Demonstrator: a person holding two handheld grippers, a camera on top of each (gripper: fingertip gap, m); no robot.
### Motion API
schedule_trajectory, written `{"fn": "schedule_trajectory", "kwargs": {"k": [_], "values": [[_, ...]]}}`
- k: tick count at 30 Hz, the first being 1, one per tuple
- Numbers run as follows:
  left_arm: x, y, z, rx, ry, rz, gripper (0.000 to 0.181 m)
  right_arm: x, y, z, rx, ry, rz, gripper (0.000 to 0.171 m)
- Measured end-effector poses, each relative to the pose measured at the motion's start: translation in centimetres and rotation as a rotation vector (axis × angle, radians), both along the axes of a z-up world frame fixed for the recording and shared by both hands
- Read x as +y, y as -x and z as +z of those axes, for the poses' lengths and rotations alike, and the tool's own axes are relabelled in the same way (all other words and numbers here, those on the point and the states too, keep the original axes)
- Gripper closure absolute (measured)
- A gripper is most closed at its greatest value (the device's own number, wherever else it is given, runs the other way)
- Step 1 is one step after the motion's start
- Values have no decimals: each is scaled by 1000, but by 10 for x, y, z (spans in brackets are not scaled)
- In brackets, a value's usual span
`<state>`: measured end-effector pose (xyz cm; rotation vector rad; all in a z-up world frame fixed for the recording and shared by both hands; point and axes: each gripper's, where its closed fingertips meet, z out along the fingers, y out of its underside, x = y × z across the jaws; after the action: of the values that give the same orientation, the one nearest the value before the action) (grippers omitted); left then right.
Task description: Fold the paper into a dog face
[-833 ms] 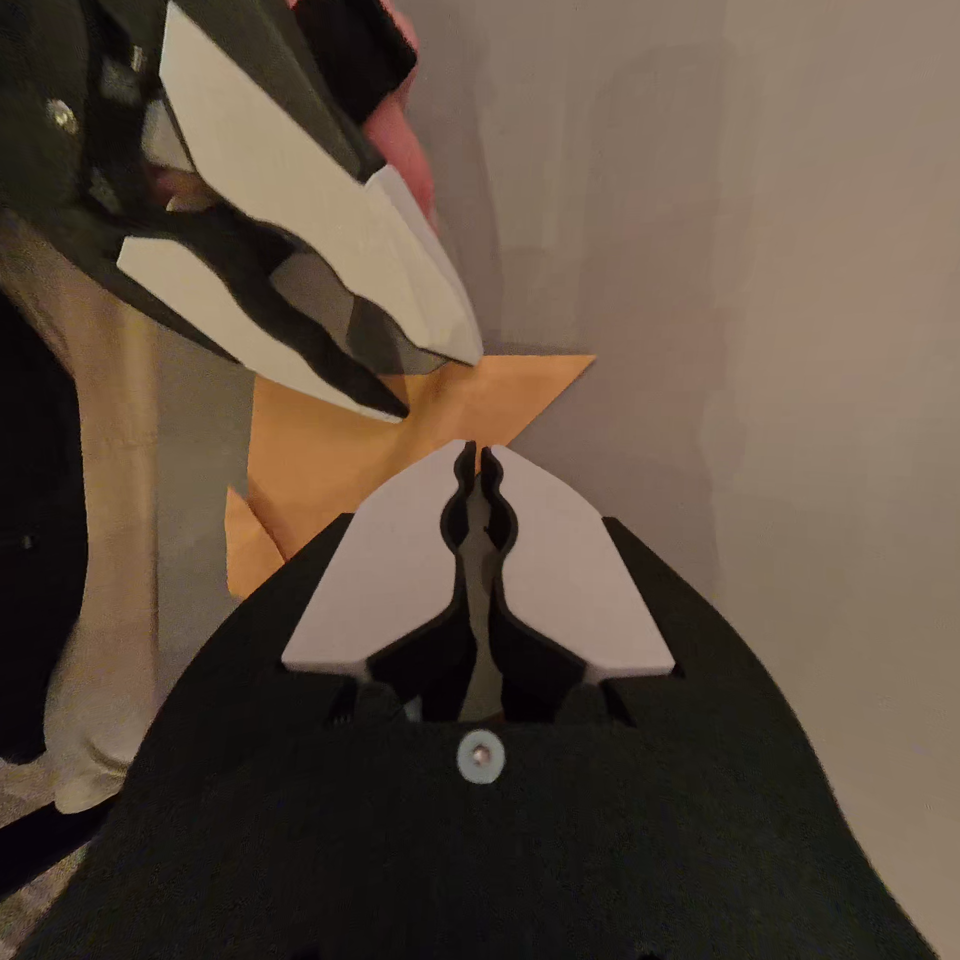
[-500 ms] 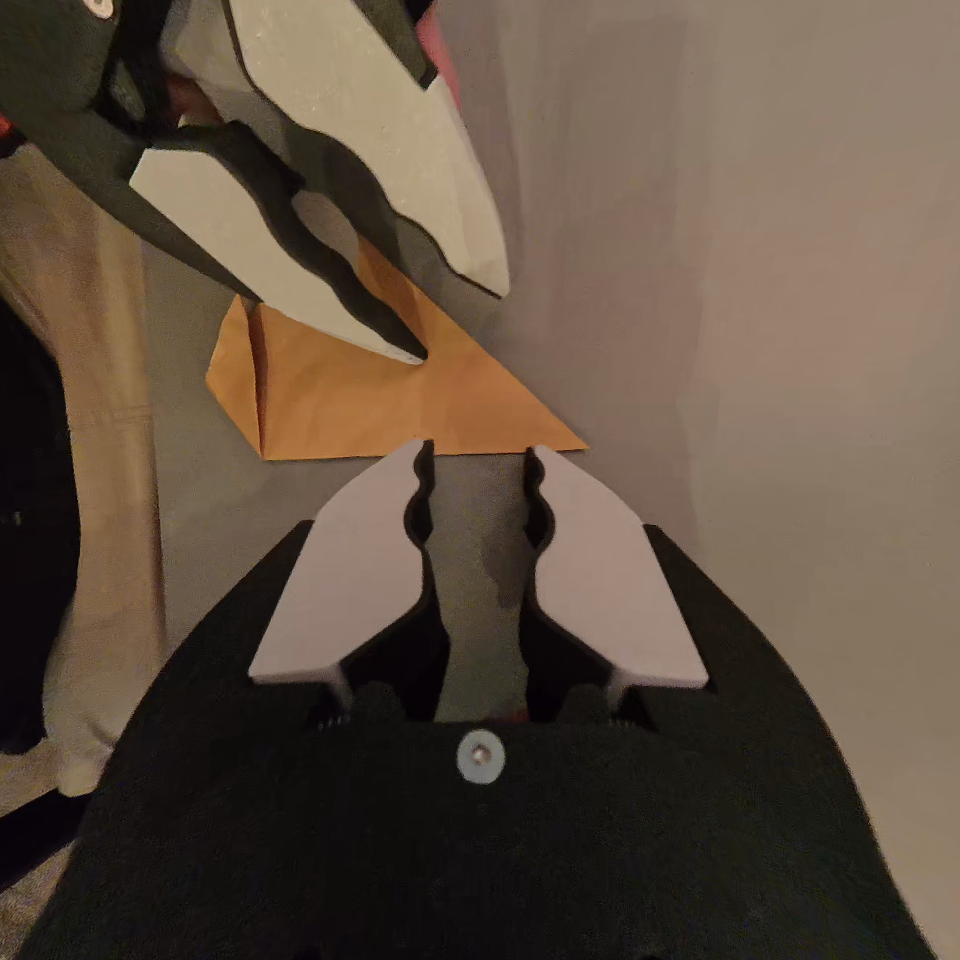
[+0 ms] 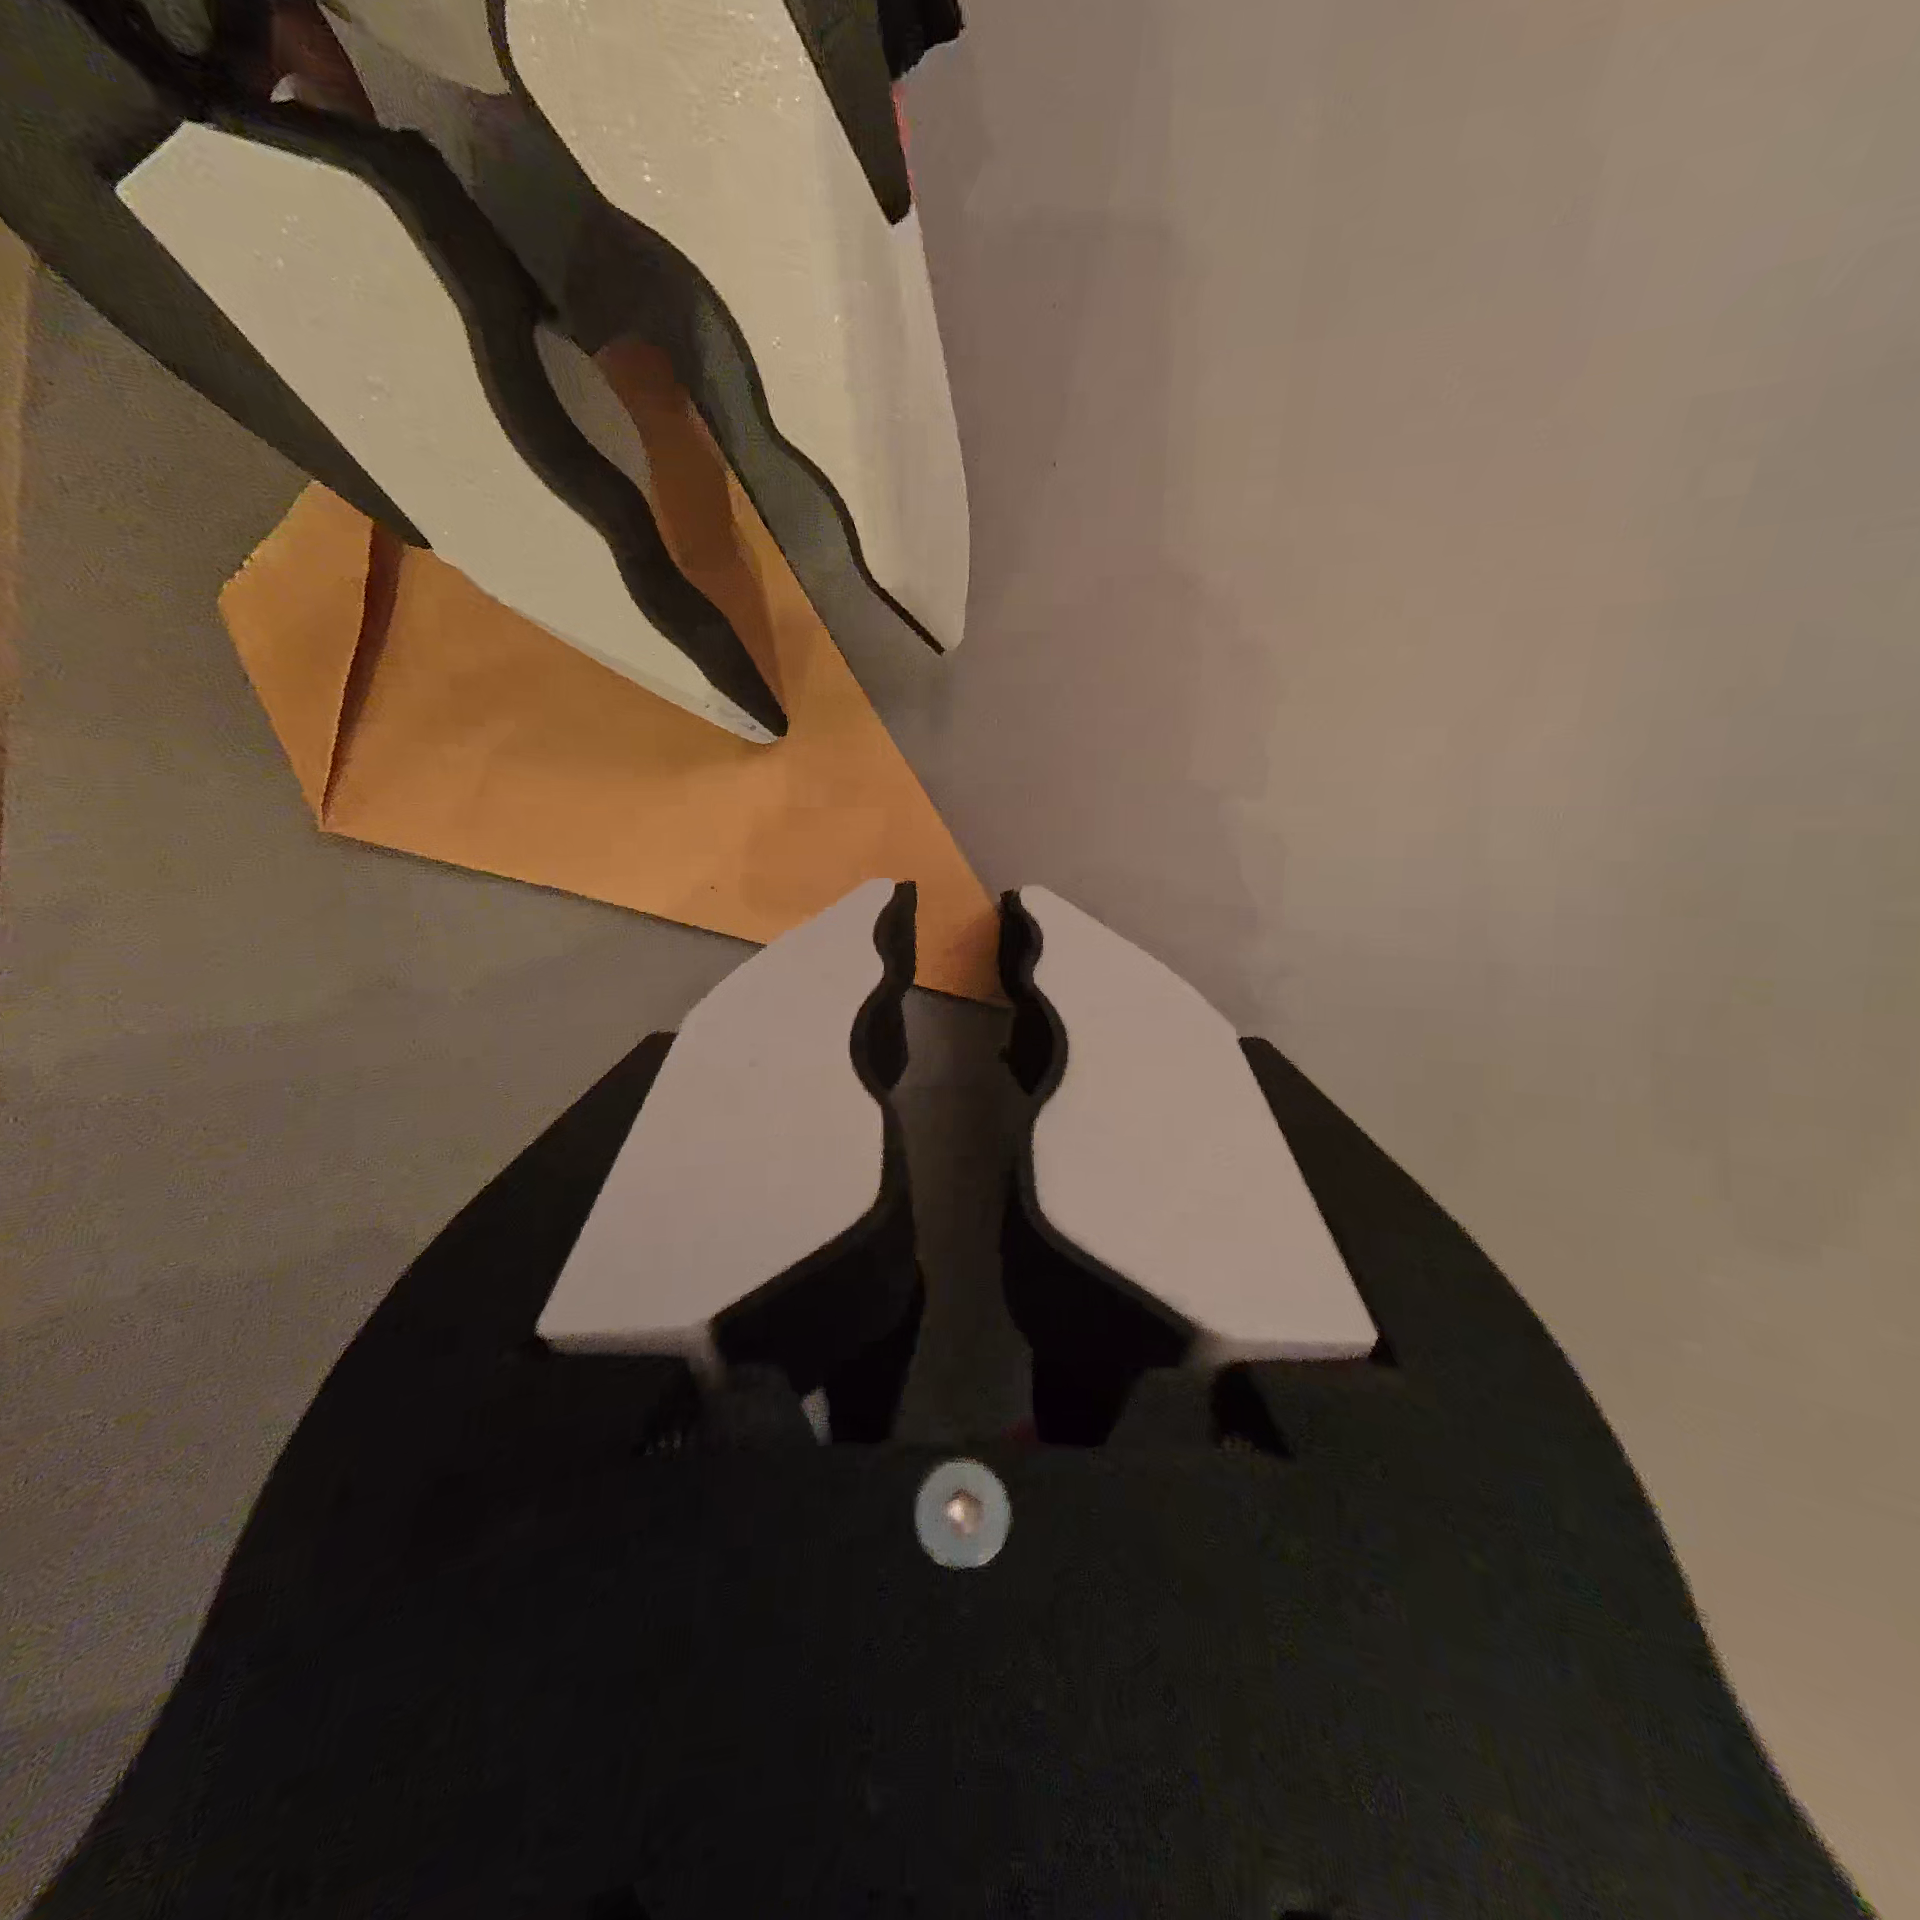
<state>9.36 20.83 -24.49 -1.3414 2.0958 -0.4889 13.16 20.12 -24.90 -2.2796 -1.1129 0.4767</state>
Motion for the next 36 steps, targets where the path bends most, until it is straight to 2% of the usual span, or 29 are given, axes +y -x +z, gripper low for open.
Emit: {"fn": "schedule_trajectory", "kwargs": {"k": [1, 6, 9, 13, 15, 17, 23, 24, 36], "values": [[-1, 0, 0, -1, 4, 3, 151, -1, 0, 0, 1, 8, 3, 162], [-1, 0, 0, -3, -6, 7, 153, -15, 4, 1, 20, 50, 61, 165], [-1, 0, 0, -4, -15, 2, 153, -27, -1, 2, -30, 69, 104, 133], [-3, -3, 0, -11, -8, -8, 153, -32, -2, -2, -129, -31, 173, 123], [-4, -4, 0, -13, -8, -13, 153, -33, 1, -1, -130, -39, 186, 127], [-4, -4, 0, -14, -7, -13, 153, -33, 5, -1, -113, -58, 207, 141], [-3, -5, 1, -19, -16, -12, 150, -32, 5, -1, -117, -68, 204, 152], [-2, -5, 1, -18, -18, -9, 149, -31, 4, -1, -123, -68, 199, 167], [-5, -11, 1, -20, -39, -10, 149, -38, -3, 1, -97, 18, 157, 162]]}}
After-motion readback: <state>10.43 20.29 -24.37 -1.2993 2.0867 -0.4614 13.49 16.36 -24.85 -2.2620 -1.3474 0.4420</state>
